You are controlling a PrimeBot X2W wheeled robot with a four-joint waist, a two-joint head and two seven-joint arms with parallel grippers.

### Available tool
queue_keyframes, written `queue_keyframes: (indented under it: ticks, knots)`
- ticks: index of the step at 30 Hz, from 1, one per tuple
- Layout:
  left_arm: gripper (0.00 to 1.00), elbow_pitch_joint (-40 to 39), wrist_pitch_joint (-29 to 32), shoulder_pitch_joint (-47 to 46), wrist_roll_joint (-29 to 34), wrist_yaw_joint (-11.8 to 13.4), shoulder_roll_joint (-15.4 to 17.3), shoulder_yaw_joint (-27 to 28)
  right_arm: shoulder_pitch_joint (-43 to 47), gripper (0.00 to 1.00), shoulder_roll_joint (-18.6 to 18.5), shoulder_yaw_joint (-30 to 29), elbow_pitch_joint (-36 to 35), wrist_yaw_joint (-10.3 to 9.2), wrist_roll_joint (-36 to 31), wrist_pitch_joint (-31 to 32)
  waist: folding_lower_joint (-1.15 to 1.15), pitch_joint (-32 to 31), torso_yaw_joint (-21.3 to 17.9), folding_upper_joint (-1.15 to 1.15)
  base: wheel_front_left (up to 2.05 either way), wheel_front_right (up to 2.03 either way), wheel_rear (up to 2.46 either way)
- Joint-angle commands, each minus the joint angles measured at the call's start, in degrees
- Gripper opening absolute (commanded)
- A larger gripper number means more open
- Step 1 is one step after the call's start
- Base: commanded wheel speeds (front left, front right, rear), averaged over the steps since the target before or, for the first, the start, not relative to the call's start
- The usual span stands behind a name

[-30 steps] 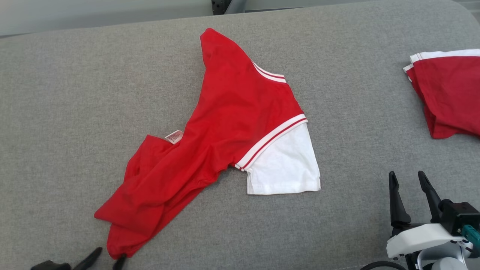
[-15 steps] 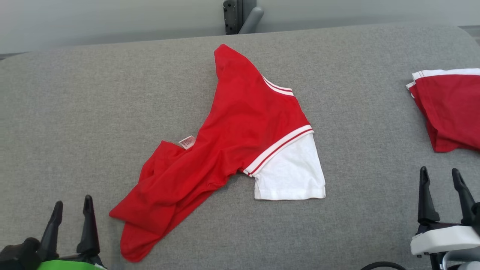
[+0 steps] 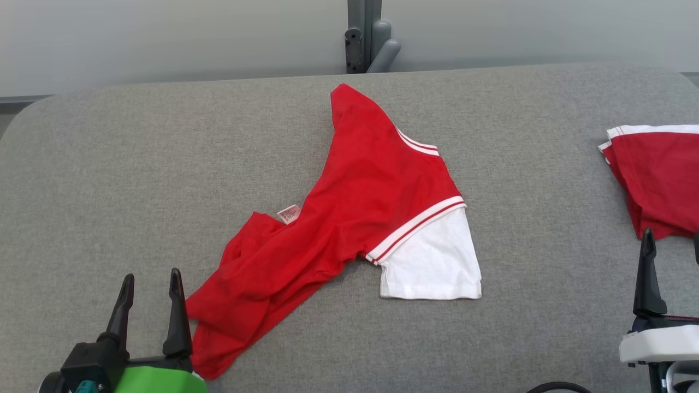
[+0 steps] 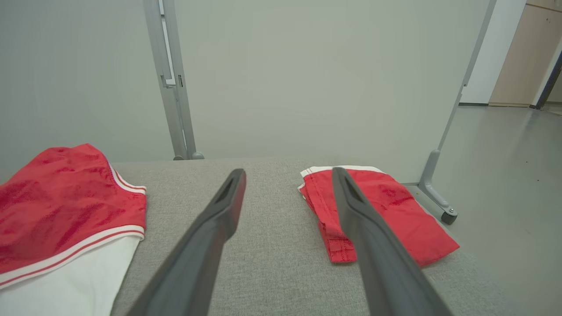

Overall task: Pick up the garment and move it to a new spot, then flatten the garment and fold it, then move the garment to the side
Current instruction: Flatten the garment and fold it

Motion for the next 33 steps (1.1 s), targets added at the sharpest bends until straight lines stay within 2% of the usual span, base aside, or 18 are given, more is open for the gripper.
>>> queue_keyframes:
  ticks: [1,11,33]
  knots:
    - [1.00,1.4,0.0,0.0,1.7,-0.9,-0.5,0.6,0.9,1.00,0.0,0.0,0.8,-0.11,-0.4,0.0,0.00,-0.4,-0.1,0.00,0.00,0.00,0.00]
    - [1.00,4.5,0.0,2.8,3.5,-4.3,-2.0,1.7,3.0,1.00,-0.1,3.0,4.5,-0.11,-2.0,0.0,0.00,-2.1,0.6,0.00,0.00,0.00,0.00]
    - [1.00,4.9,0.0,2.9,2.8,-4.8,-0.9,0.4,2.3,1.00,-0.5,4.6,6.3,-0.11,-1.8,0.0,0.00,-2.9,1.6,0.00,0.00,0.00,0.00]
